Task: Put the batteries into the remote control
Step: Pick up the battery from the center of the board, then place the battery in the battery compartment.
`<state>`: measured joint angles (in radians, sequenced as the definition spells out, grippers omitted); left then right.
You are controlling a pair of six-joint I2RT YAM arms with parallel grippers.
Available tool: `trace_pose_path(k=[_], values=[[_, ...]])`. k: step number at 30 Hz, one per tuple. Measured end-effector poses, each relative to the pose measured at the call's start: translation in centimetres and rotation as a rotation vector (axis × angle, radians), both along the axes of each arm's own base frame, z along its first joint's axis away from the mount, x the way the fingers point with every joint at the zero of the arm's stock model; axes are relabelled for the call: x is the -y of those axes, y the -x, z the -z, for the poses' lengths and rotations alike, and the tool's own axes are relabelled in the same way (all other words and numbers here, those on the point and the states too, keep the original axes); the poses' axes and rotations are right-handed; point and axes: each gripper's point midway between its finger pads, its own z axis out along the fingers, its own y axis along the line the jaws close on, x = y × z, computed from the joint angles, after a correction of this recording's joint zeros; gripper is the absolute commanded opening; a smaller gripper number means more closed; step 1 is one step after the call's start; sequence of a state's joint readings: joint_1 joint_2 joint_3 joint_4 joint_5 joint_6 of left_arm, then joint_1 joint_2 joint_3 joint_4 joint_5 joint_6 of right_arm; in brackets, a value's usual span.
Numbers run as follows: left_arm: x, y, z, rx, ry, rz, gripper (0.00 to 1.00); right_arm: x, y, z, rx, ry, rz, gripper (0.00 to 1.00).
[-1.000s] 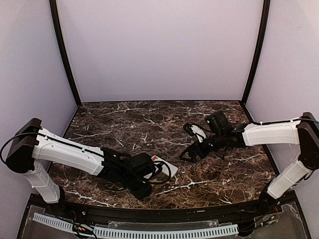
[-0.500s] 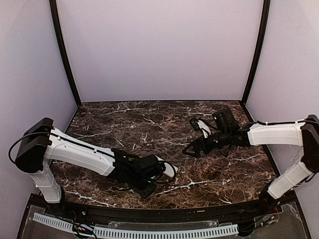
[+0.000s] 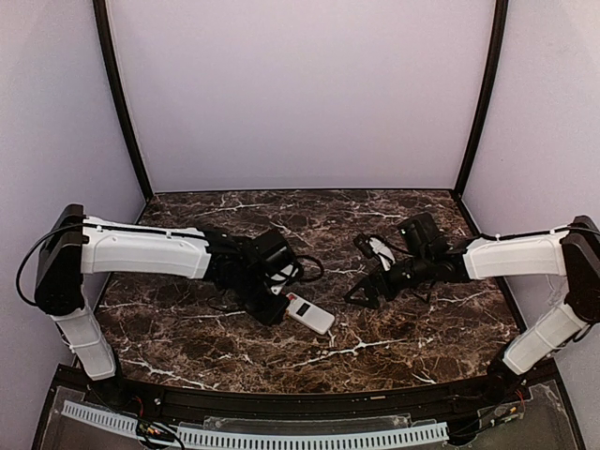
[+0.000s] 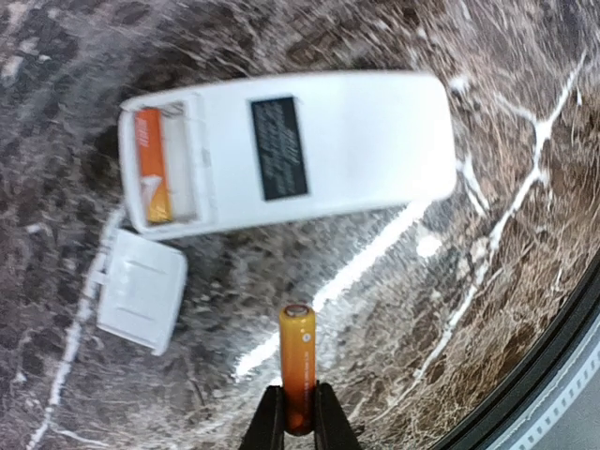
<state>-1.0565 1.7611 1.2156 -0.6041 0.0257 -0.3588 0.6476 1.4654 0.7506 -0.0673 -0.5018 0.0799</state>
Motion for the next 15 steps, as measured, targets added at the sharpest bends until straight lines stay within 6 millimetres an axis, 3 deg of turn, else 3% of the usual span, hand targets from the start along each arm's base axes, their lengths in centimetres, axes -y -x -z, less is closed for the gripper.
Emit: trace_pose_path(k=[3,8,11,15], values=[[-0.6,-2.2,-1.7,-0.011,0.010,-0.042,0.00,0.0,0.3,0.3,-0.002,0.006,-0.009,0.99],[-0.4,-4.0,-3.8,-0.009,0.021,-0.050,0.00,0.0,0.4,0.5,0.007,0.010,-0.014,0.99],[-0.1,-4.5,-3.5,-0.023,0.013,-0.041,0.00,-0.1,0.4,0.4,0.012,0.009,-0.016,0.99],[0.1,-4.6,-1.7,-0.064,-0.026,-0.029,0.01,-0.1,0.3,0.4,0.015,0.008,-0.018,0.99]])
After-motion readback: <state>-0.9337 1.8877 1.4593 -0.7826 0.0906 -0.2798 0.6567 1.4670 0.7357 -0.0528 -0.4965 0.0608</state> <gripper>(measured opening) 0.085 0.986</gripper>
